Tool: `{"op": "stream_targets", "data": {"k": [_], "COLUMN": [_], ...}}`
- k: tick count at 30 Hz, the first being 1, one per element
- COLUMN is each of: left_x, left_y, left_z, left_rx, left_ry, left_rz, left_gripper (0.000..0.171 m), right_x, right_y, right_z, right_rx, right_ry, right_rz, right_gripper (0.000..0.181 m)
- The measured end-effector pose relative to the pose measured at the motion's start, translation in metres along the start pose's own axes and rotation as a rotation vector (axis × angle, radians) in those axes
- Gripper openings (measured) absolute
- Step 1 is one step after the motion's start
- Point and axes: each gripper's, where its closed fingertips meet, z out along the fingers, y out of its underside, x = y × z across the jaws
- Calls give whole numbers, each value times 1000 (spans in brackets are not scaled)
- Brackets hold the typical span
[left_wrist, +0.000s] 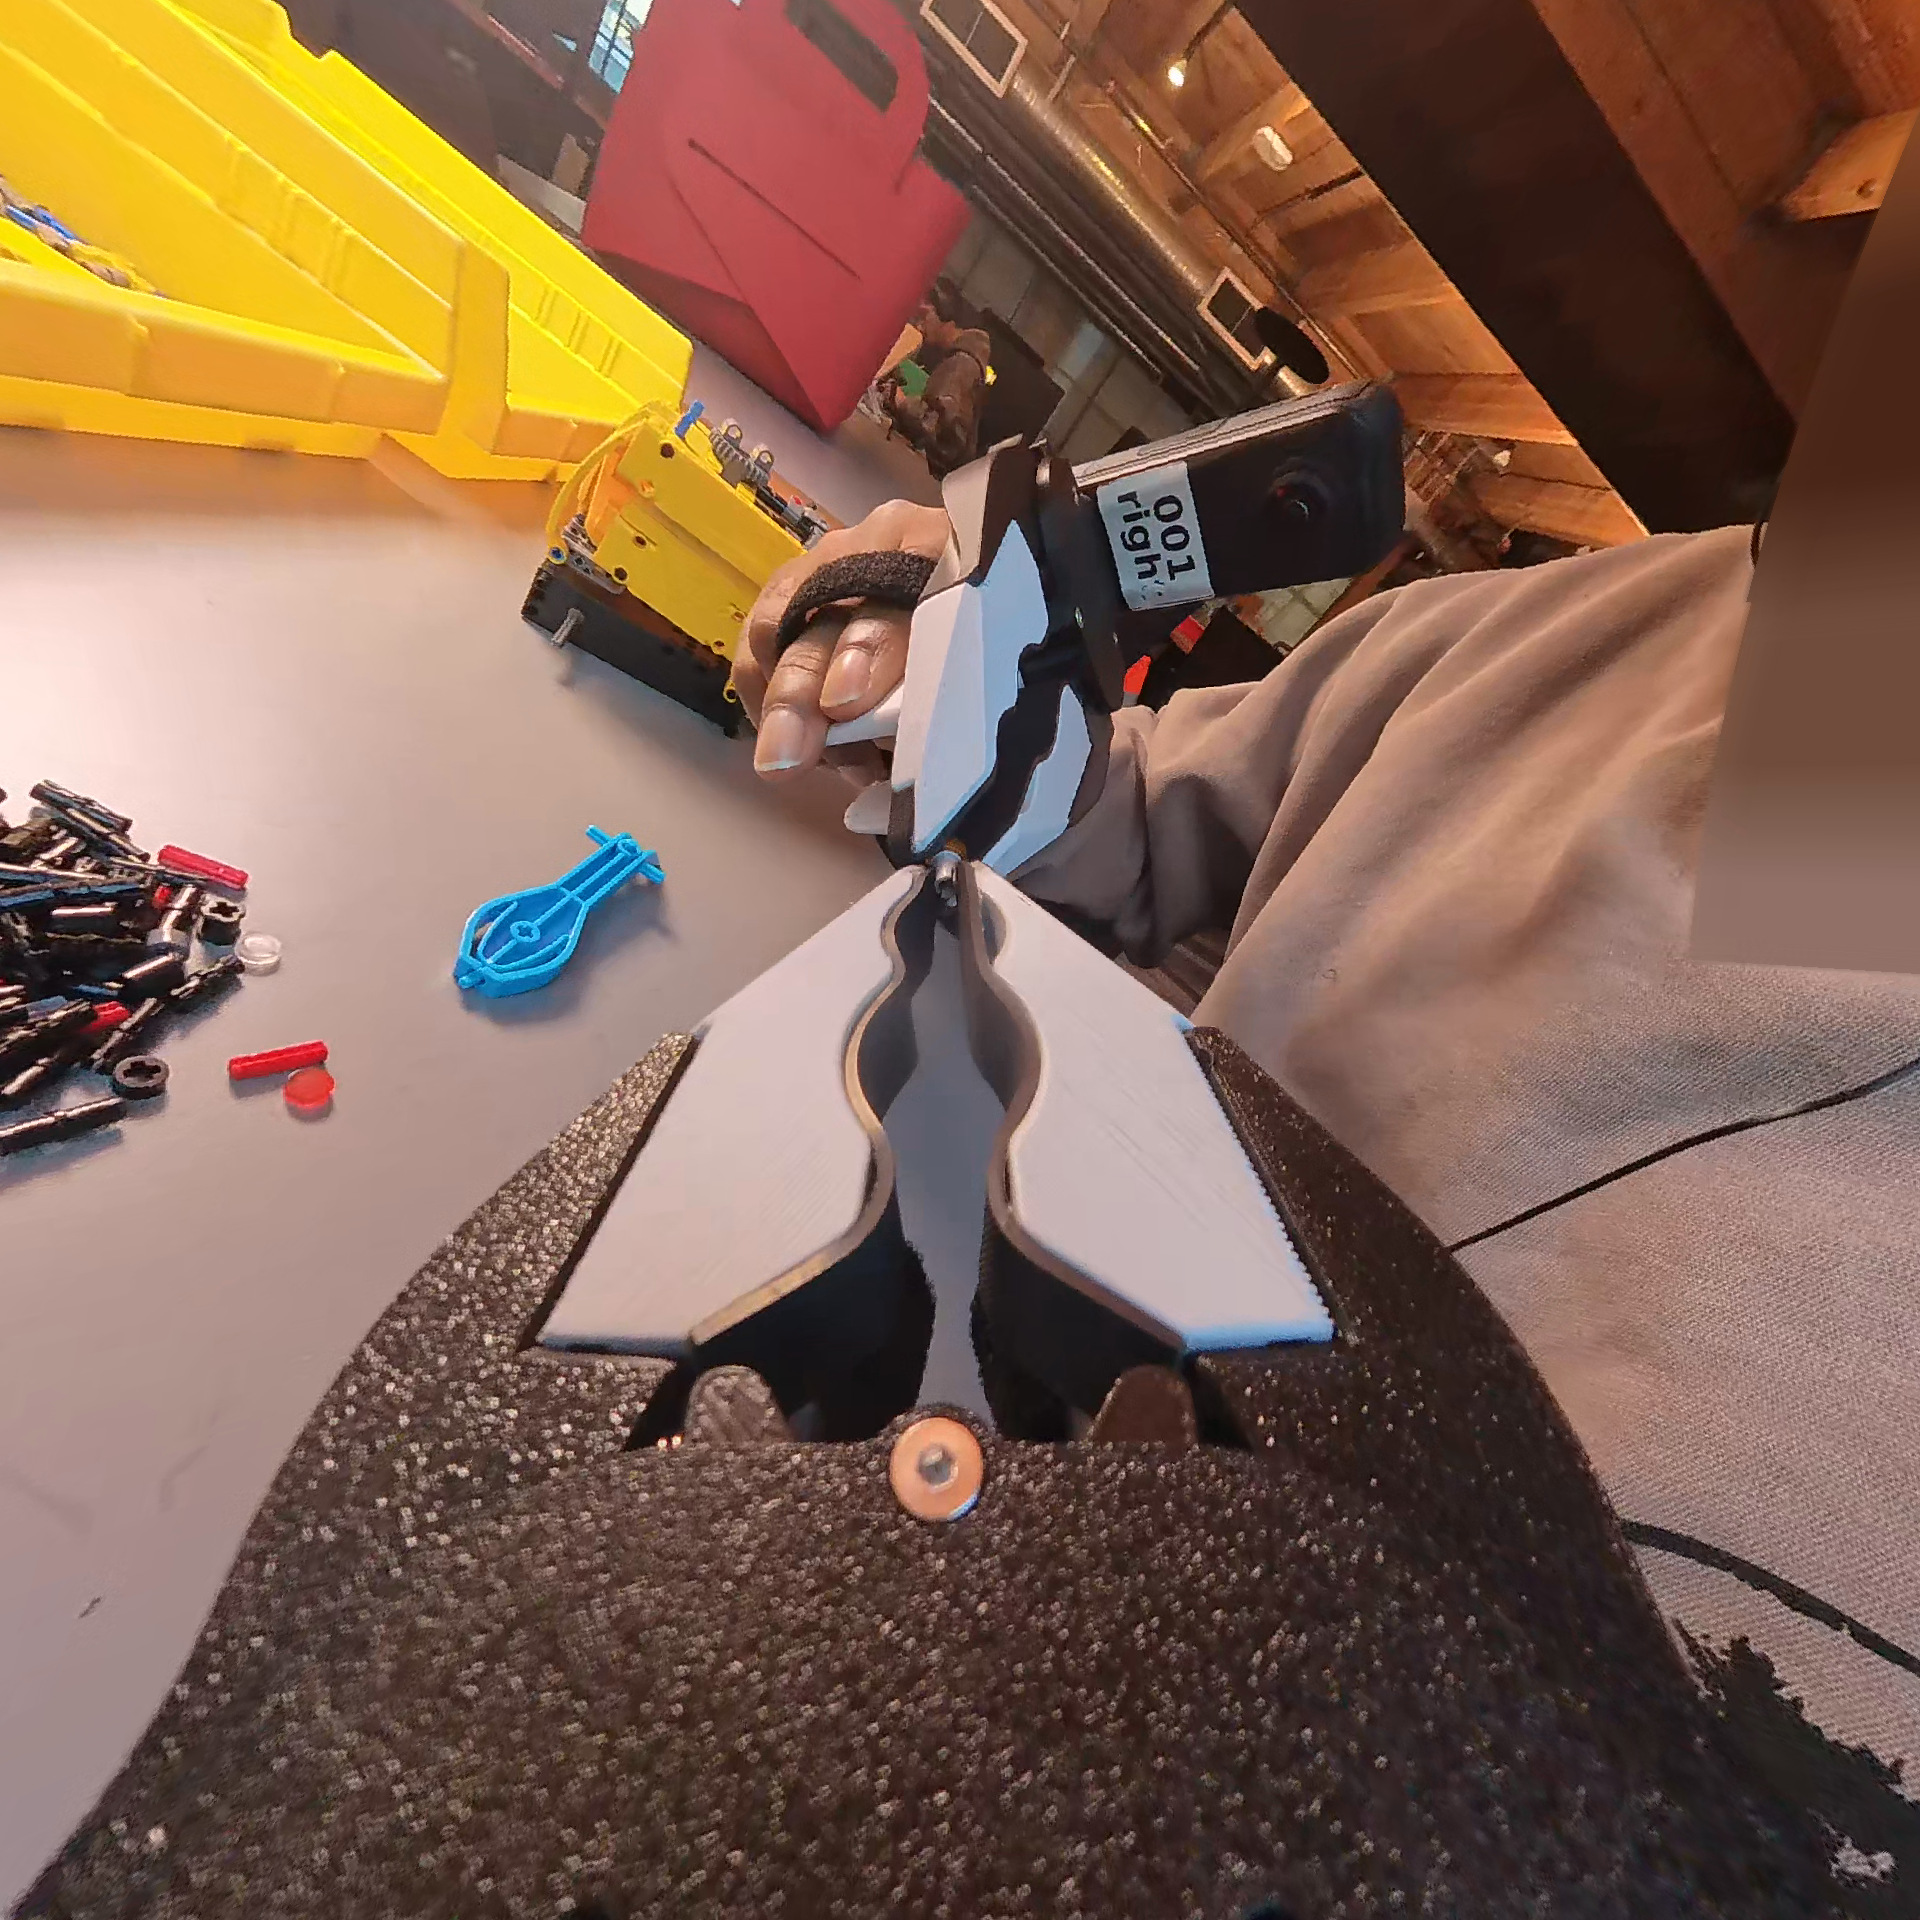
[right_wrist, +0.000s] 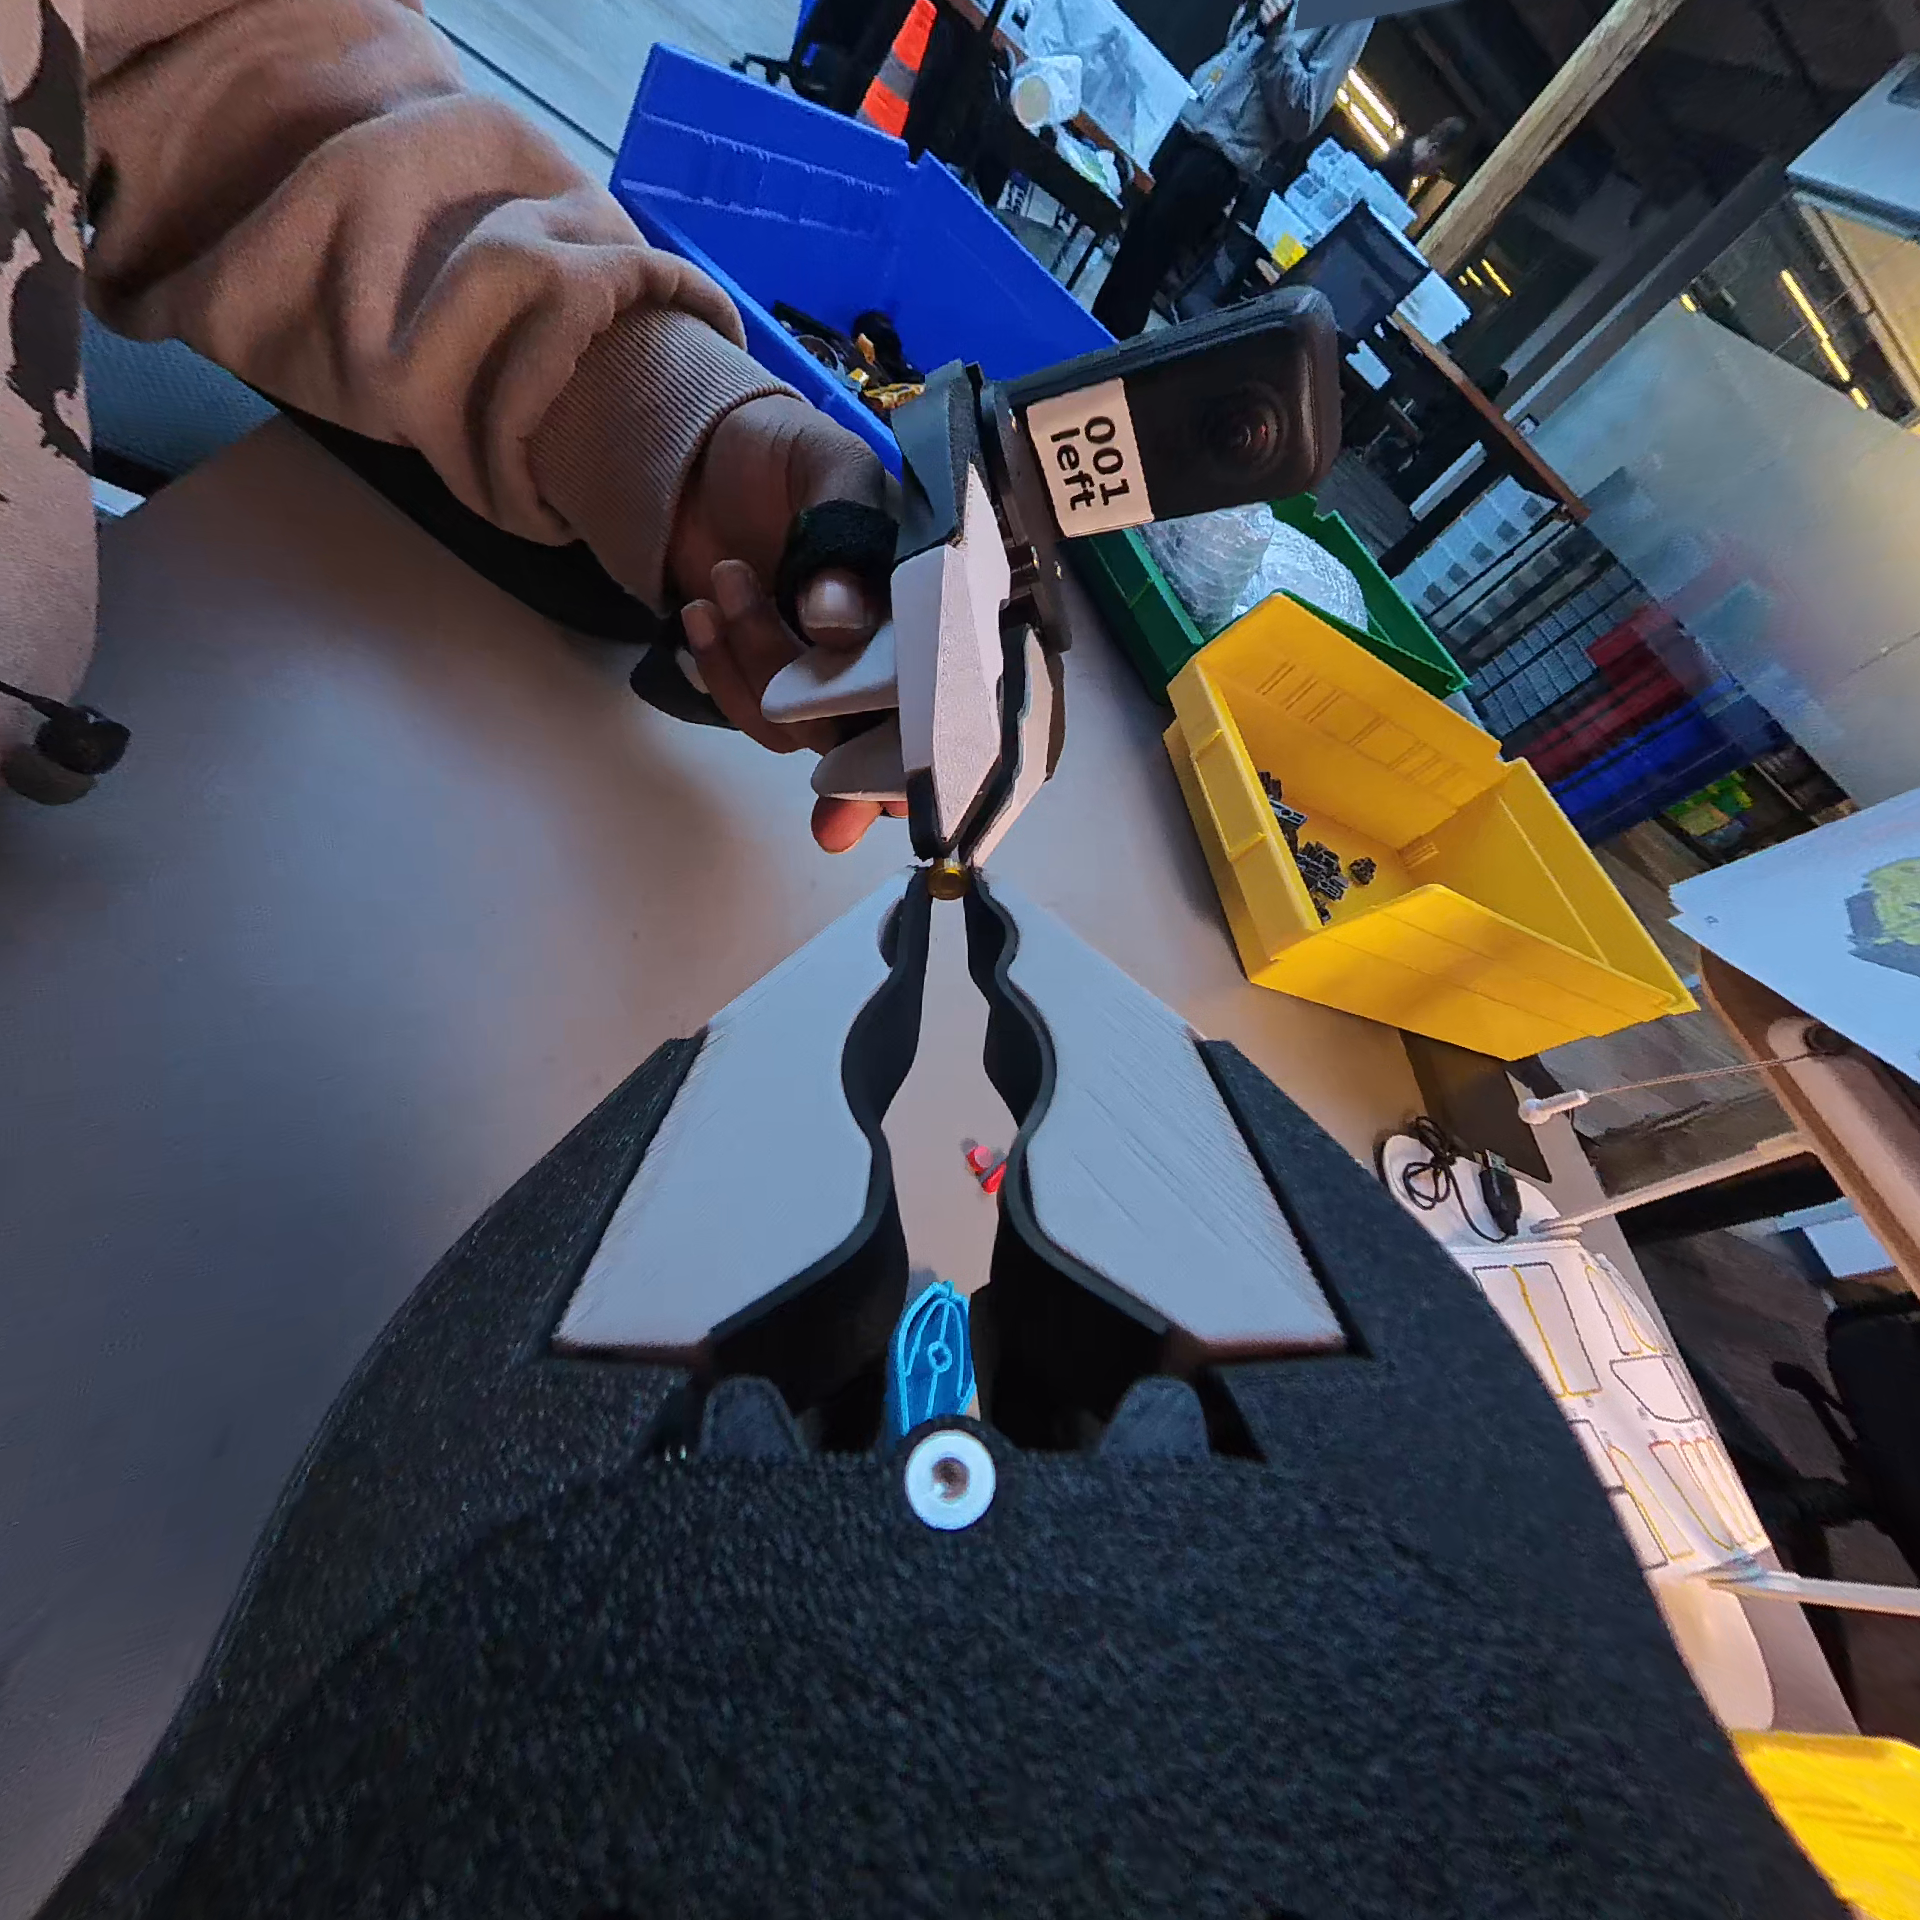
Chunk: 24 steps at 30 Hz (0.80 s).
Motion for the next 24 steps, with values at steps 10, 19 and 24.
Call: {"op": "stream_targets", "data": {"k": [10,19,24], "left_x": [-44,-57,-81], "left_y": [-6,-7,-5], "left_z": [-30,-37,-43], "left_rx": [-31,-9,-70], "left_ry": [-289,-400,-559], "left_rz": [152,184,261], "left_gripper": [3,3,3], "right_x": [26,37,47], "right_y": [34,51,101], "right_z": [-3,3,20], "right_rx": [-88,-90,-319], "right_ry": [64,100,122], "right_rz": [76,144,159], "right_gripper": [5,6,6]}}
